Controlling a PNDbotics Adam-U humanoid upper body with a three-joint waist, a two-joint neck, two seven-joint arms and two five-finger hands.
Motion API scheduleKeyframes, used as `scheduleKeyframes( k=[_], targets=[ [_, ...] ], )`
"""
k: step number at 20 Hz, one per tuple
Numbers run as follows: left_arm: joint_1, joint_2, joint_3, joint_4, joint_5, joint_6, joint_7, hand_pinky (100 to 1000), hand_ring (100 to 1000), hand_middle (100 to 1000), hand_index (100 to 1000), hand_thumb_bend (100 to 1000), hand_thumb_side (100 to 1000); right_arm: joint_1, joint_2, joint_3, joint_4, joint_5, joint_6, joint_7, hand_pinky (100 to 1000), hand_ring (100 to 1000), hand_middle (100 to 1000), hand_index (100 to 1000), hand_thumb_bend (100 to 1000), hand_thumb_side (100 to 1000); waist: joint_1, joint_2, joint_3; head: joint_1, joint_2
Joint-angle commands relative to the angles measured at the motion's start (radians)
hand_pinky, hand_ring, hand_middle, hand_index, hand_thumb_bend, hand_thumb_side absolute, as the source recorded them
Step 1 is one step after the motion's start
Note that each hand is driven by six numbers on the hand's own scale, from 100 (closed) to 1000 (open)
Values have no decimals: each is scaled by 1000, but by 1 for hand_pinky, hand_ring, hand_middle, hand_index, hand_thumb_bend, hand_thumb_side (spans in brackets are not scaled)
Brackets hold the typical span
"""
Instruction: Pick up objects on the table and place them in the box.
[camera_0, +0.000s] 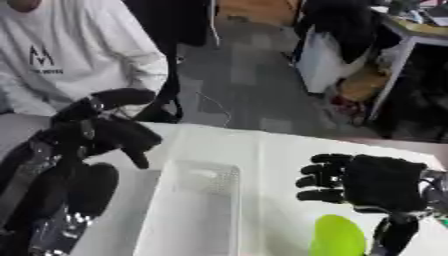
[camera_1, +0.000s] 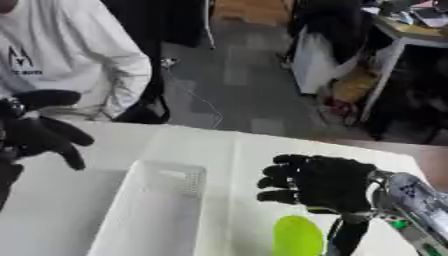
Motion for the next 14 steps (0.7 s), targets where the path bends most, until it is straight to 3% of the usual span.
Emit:
scheduleKeyframes(
  k=[1, 14],
  targets=[
    [-14, 8, 1, -14, 5, -4, -2, 475, 620, 852, 672, 253, 754, -8, -23, -5, -1, 4, -16, -6, 1000, 939, 904, 947, 889, 551, 4, -19, -2, 4, -6],
    [-8, 15, 0, -14, 1, -5, -5, 475, 622, 853, 672, 249, 756, 29, -26, 27, -32, -154, -42, 47, 940, 853, 763, 896, 846, 591, 7, -20, -9, 12, 1]
  ],
)
